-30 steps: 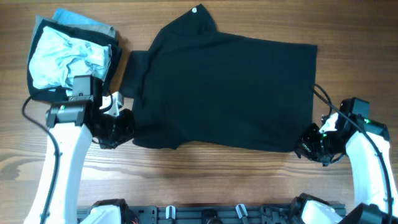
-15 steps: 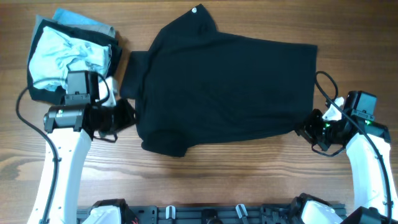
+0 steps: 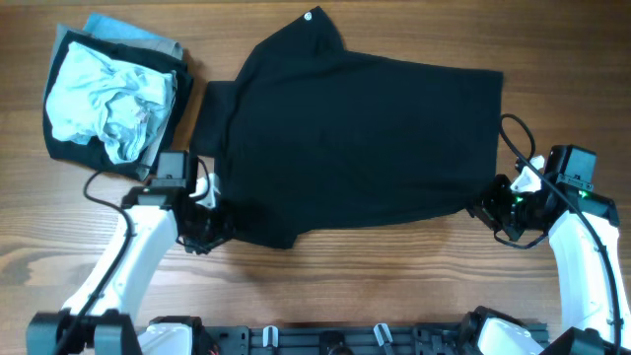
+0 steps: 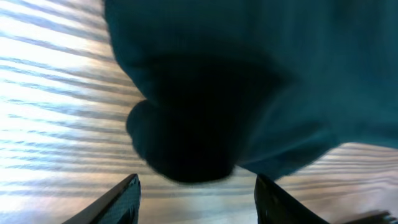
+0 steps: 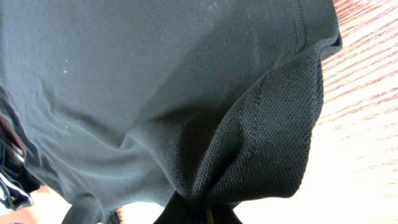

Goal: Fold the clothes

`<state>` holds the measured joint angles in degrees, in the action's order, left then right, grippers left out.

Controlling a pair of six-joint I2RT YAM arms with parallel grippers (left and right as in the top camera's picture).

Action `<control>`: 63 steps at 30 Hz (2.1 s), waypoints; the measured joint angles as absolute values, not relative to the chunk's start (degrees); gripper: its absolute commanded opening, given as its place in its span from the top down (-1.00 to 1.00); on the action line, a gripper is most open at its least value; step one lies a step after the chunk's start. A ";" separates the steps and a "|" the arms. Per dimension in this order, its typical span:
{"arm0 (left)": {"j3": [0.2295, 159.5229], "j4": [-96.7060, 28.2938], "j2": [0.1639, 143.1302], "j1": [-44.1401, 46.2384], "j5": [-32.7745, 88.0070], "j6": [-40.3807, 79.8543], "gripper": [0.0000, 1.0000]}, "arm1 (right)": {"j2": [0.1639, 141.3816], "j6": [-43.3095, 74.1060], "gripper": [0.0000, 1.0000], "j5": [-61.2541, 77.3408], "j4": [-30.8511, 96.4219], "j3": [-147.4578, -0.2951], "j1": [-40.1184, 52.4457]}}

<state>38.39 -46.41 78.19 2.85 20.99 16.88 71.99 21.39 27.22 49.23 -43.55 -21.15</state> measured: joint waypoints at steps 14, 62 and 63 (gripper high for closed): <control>35.94 -38.50 81.01 4.78 21.82 17.08 0.92 | 71.99 21.34 0.91 27.24 49.36 -43.55 -21.12; 52.99 -17.28 83.68 5.30 22.90 20.97 0.92 | 83.88 26.96 0.92 29.63 25.39 -43.55 -21.12; 52.99 -16.08 84.66 5.30 22.72 20.99 0.92 | 84.79 26.92 0.91 30.50 23.57 -43.55 -21.12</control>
<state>52.99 -16.08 84.66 5.30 22.72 20.99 84.79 26.92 30.50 23.57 -43.55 -21.12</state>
